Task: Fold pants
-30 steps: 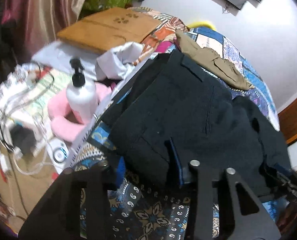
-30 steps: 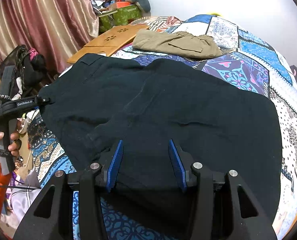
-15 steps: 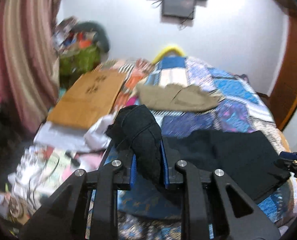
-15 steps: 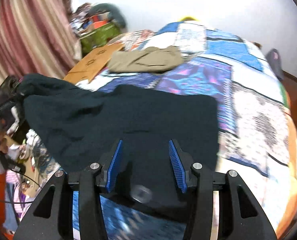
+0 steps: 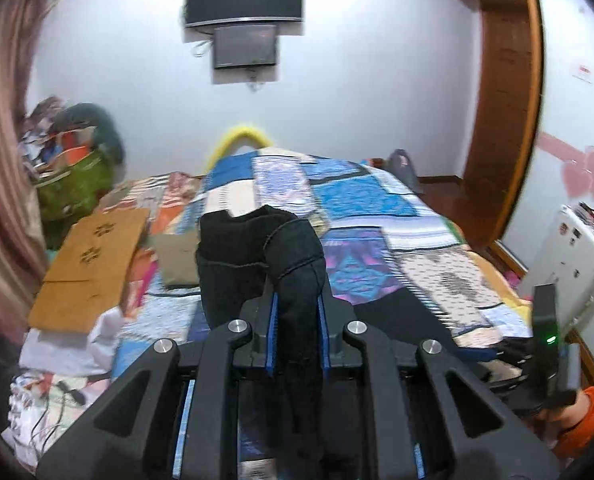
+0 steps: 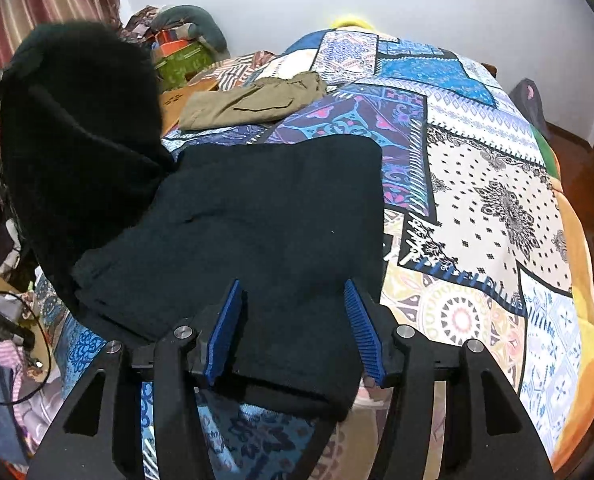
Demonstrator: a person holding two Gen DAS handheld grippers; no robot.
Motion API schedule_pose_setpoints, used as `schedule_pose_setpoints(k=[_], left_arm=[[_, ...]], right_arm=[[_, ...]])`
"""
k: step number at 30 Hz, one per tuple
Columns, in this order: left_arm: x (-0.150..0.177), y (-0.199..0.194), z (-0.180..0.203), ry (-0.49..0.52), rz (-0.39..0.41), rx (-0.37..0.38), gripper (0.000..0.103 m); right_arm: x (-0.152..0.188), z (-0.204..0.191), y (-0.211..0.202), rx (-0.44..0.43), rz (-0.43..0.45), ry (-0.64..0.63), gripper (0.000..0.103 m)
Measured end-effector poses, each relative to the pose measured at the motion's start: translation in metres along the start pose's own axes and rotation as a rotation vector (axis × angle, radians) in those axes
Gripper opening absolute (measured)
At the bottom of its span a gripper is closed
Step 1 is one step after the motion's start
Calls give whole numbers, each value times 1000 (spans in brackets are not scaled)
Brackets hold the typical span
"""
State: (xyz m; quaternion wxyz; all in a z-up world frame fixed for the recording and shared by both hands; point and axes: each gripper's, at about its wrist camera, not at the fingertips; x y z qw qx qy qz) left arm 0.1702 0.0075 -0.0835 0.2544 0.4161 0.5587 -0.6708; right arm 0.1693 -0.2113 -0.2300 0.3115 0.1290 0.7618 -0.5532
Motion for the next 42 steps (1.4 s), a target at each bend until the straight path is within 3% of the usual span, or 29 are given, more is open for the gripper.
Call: schedule_pose_setpoints(k=[7,13,19,25,27,29,36,42], left_arm=[[-3,30,74,76,-45,172,15],[13,60,115,107,-120,260,14],[40,82,136,105,-212,318,15],[70,95,157,157,-314,311,22],[75,93,165,177,-325,325,47],[74,87,168,164,-323,345,63],[54,64,158,120,-250,271,64],[32,42,103,51,-169,161,69]], right_arm=[[2,7,-1,-43,11,29,52],[4,19,-16,-80,19,95,48],[21,51,-53,-15,38,162,48],[34,75,-79,49,66,219,49],[37,78,-85,53,79,237,49],[36,77,-88,55,89,238,48],[30,70,-95,36,116,213,49],[19,48,-103,7,156,158,49]])
Point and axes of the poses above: each gripper's, at about its wrist camera, not at the fingertips, and y roughly the way its jaws point, z to its right, x to its underside, and after that the axes turned 2 degrees about x, right-handed
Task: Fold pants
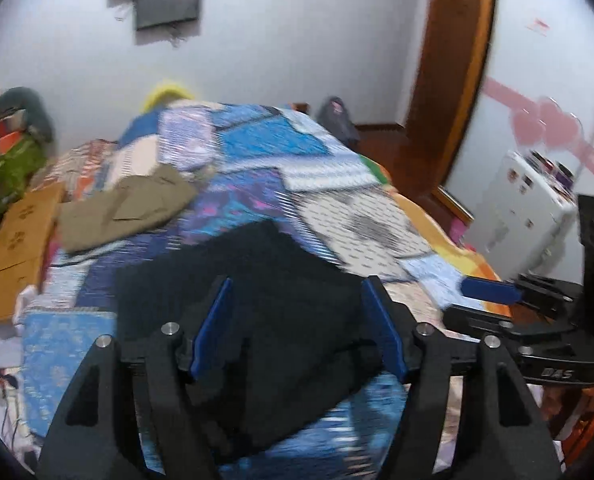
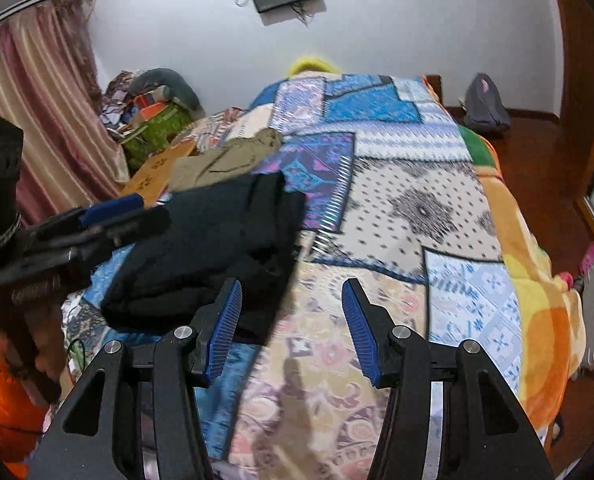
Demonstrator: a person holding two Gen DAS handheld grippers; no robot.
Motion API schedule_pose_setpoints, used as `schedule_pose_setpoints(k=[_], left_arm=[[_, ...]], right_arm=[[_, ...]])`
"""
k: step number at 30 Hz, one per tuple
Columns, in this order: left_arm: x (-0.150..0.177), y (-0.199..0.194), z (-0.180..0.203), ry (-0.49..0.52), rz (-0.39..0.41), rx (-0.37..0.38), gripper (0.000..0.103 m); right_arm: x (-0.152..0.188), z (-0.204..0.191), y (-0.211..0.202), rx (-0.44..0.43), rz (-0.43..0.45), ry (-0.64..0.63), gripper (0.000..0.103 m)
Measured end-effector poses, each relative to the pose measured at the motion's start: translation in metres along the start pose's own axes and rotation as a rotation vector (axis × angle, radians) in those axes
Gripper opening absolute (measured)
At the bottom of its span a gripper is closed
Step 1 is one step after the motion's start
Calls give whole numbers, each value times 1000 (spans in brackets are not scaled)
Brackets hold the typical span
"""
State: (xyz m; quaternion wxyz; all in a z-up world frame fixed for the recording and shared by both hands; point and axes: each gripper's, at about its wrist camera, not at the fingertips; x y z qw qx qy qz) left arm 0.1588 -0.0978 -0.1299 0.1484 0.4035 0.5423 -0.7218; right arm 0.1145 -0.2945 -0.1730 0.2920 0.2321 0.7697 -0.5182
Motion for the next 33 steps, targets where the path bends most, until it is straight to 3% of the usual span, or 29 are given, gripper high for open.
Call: schedule_pose_setpoints(k=[4,9,12,15,19,23,27,33], left_arm=[[9,-14,-49,-42,6,-115,71],[41,-14,-98,-86,-70,-234,71],[63,-6,-119,-116,-130,-267,71],[84,6,-131,-166,-183,-260,72],[97,20,-123,-228,-183,-254,72],[96,21,-115,-267,-192,-268,72],[88,25,-102,-250,-207,-273,72],[67,32,-93,-240,-212,-223,74]], right_arm=[[-3,-22,5,-26,16,-31,54],[-2,-47,22,-59,-4,-61,55],[6,-60,40,-73,-46,-74,56],[13,-68,51,-86,-62,-89,64],[16,-70,65,-47,-83,-125,64],[13,-64,74,20,-105,-205,55],[2,-49,81,30,-112,-240,54],[-26,-23,105,35,-116,-234,53]])
Point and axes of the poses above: each gripper's, at about its wrist camera, not at the fingertips, and y roughly the way its jaws point, z to its right, x to its underside, and after that the axes turned 2 degrees about x, right-handed
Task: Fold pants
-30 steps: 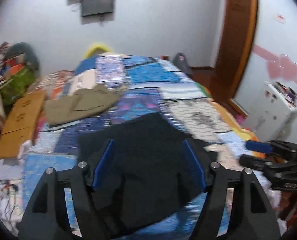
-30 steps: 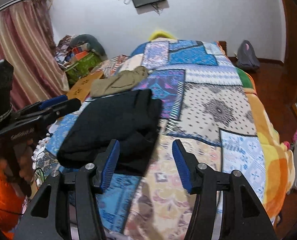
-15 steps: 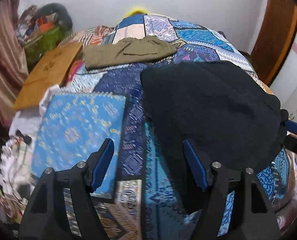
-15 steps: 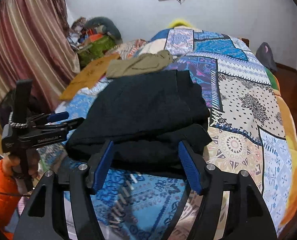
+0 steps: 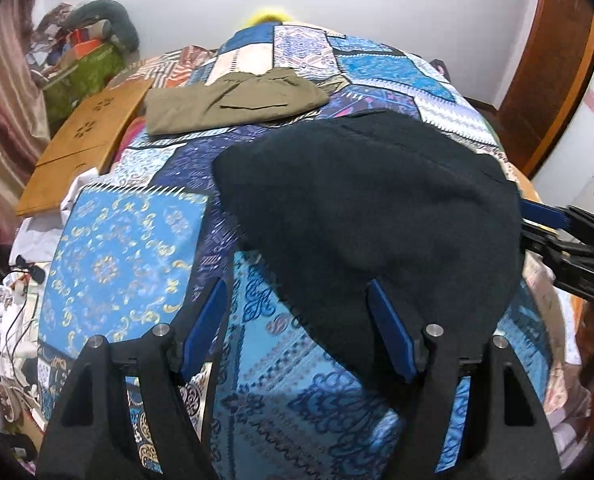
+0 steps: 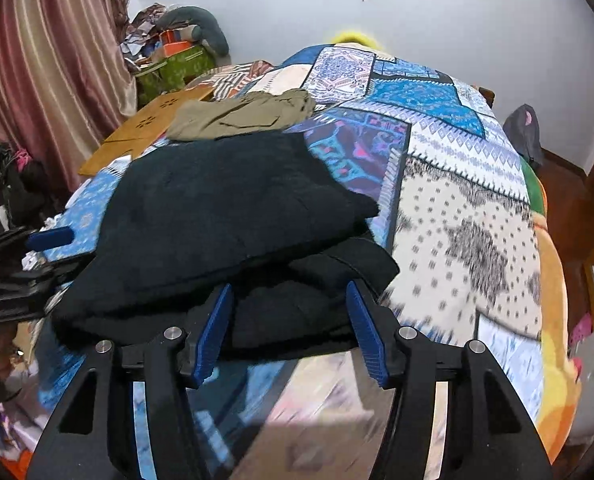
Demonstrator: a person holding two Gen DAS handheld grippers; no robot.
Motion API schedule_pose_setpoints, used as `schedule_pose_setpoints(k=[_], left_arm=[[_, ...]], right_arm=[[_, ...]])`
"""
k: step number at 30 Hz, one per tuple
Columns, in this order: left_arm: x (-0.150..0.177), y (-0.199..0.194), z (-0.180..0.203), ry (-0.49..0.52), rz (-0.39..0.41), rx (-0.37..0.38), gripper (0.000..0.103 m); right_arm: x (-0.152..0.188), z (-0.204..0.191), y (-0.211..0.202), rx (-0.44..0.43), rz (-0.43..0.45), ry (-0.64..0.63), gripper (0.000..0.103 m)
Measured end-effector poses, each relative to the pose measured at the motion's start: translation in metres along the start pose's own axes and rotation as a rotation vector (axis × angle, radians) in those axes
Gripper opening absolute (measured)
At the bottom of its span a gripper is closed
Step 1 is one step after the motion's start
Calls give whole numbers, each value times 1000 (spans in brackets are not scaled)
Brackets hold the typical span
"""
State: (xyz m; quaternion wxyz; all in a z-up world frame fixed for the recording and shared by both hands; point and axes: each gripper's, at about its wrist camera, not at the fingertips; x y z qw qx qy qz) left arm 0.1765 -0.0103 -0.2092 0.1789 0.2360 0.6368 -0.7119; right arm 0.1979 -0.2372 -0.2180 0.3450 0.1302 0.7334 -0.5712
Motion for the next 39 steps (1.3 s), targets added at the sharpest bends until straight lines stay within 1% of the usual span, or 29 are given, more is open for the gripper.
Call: schedule_pose_setpoints(k=[1,4,6,7,9,10,11,13,15,16,19,20,21,24,26,28,30,32,33,34,35,36,37,38,39], left_arm=[[-5,-1,-3,-10,1,-2,74],[-28,-4,-26,-55,32,-46,75],[-49,1,-52,-78,45,-92,81],[-56,5,-59,-82,45,-110,82],[-75,21,-80,-80,37,-149,82],[-85,35,-92,-85,19,-172,82],[-94,49,-102,-92,-2,-174,82],[-104,73,-114,-90,-32,-153,82],[-112,97,-119,-68,-51,-158,82],[-114,110,-120,-52,-73,-152,82],[-111,136,-113,4,-136,-88,82],[-107,139,-108,23,-140,-71,82],[-103,141,-107,27,-135,-55,82],[-87,145,-107,-18,-161,-18,79],[-77,138,-106,-29,-149,-7,78],[-69,129,-99,-23,-169,34,76],[-59,119,-90,-14,-188,82,70],[-48,109,-80,-26,-212,140,70],[-43,102,-75,-29,-212,157,70],[-39,96,-69,-21,-202,157,70],[-37,89,-66,-10,-184,140,69],[-35,81,-64,-5,-161,104,69],[-35,71,-63,-1,-132,51,69],[-36,61,-64,7,-102,-2,66],[-39,47,-65,18,-65,-65,60]], right_arm=[[-4,4,4,-1,3,-5,53],[-12,13,16,-15,6,-8,53],[-17,19,23,-28,2,-7,53],[-20,22,26,-33,0,-9,53],[-25,28,33,-32,-4,-13,53],[-26,30,35,-30,-5,-13,53],[-28,31,37,-27,-7,-12,53],[-30,32,41,-13,-14,-15,53],[-32,29,44,13,-18,-43,53],[-32,28,46,20,-19,-53,53],[-38,34,53,23,-30,-49,53],[-41,35,56,37,-34,-55,53],[-44,35,58,47,-40,-64,54],[-49,39,50,50,-57,-38,54],[-47,41,36,65,-46,-30,54],[-44,43,20,73,-30,-22,54],[-41,45,5,76,-14,-8,55],[-38,46,-9,78,3,6,56],[-37,46,-14,78,13,12,56],[-37,45,-21,76,24,17,56],[-37,44,-26,68,36,21,56],[-36,41,-31,58,48,21,56],[-36,37,-36,53,58,15,56],[-36,32,-39,52,69,3,56],[-37,26,-42,47,81,-11,56]])
Point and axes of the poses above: each gripper's, at about its wrist camera, not at the fingertips, and y roughly the way its jaws point, z to its right, x to its underside, and after that the axes turned 2 degrees about x, right-handed
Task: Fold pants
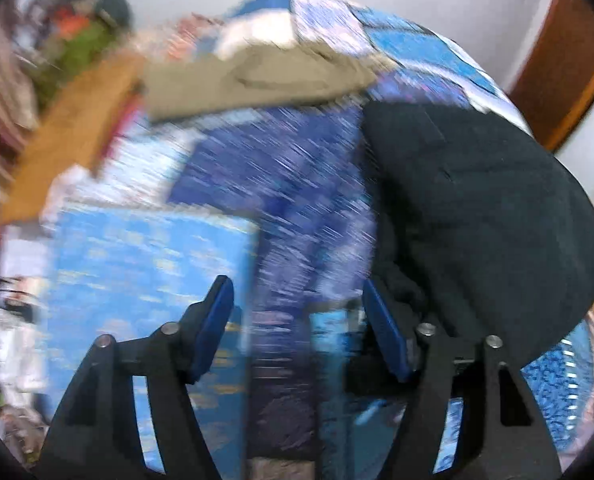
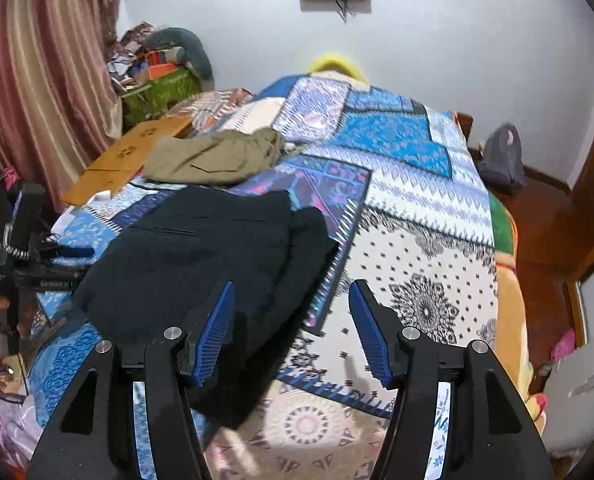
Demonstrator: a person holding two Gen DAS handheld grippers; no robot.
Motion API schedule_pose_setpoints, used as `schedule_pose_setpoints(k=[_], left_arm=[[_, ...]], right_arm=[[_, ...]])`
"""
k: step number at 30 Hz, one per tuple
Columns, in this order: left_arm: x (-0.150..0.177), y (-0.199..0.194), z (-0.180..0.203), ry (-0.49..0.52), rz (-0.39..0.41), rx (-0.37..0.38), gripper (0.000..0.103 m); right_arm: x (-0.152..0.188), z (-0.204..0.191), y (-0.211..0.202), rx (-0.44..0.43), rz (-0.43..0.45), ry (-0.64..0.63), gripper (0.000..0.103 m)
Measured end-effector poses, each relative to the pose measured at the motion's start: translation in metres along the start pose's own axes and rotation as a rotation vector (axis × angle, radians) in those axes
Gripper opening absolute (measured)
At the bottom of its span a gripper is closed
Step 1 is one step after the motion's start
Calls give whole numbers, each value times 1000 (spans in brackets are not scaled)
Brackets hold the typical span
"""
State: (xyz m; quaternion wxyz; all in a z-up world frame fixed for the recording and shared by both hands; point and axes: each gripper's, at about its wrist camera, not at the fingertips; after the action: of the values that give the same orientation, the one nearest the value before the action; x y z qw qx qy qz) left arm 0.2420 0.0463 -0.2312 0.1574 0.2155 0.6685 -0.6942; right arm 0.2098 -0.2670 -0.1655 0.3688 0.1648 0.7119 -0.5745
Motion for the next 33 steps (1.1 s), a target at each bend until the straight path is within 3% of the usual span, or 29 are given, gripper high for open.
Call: schedule_pose_setpoints(k=[3,7,9,13,20,26,33], left_arm=[[-9,-34,-3,19,87,-45,55],[-21,-62,9,64,154,-26,42],[-23,-64,24,80,152,31,34],[-22,-47,58,111,113,159,30],[-3,4,91,186,42,143,29],[-1,3,84,197,40,150,40],[12,-9,80,184,63,127,41]], right_arm=[[-2,-14,-3,-34,22,-27,56],[-10,-34,6,-113,31,-47,39],[-13,-43,15,-153,23,-49,36],[-15,-59,35,-190,8,-69,33],[14,-55,79,-179,-137,-94,29],[22,-44,60,-183,-136,-118,26],[36,-34,38,-155,-111,-71,29]])
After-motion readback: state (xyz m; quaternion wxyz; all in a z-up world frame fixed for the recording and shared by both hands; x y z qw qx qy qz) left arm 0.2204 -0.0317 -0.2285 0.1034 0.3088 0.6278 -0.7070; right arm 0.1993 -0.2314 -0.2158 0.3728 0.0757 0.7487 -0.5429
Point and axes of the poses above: each gripper's, at about its wrist camera, not at the fingertips, and y roughly the way its jaws point, z to its right, x to its underside, and after that the axes turned 2 degrees about x, right-handed
